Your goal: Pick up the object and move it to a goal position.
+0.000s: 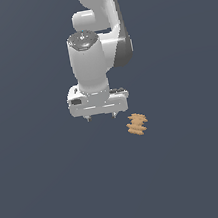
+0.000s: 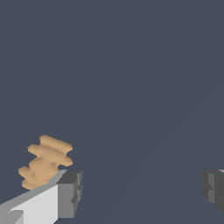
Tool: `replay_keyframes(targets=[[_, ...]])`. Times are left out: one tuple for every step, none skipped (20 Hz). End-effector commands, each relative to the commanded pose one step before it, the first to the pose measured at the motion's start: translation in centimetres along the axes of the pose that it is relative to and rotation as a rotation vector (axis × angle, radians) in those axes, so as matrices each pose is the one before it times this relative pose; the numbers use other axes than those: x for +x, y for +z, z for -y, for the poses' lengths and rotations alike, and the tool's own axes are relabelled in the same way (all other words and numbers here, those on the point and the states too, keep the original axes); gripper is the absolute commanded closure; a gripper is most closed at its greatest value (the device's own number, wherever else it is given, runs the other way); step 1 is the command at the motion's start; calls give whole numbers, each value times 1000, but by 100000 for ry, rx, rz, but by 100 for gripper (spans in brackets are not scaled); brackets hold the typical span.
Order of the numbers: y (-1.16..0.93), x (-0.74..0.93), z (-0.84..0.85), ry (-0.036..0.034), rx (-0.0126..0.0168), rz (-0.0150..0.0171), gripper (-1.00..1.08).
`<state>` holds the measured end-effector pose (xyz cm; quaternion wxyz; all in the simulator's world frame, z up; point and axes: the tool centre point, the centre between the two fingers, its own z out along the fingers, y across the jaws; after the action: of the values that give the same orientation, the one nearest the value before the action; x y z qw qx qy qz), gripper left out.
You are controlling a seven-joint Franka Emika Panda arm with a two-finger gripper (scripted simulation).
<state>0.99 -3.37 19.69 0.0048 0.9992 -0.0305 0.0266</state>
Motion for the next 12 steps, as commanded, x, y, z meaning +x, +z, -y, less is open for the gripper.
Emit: replay_keyframes(targets=[[0, 0, -1, 0, 0, 0, -92], [20, -9, -1, -88, -24, 34, -92], [67, -25, 12, -278, -73, 113, -92], [105, -42, 7, -440, -115, 178, -92], [145, -59, 9, -611, -156, 245, -92], [183, -73, 14, -783, -195, 311, -92], [173, -70, 12, -758, -184, 297, -92], [128, -52, 6, -575, -136, 222, -92], [84, -34, 2, -395, -91, 149, -92], [41, -17, -1, -211, -47, 76, -92], [-3, -1, -17, 0, 0, 0, -92], [-30, 13, 11, 155, 35, -58, -92]])
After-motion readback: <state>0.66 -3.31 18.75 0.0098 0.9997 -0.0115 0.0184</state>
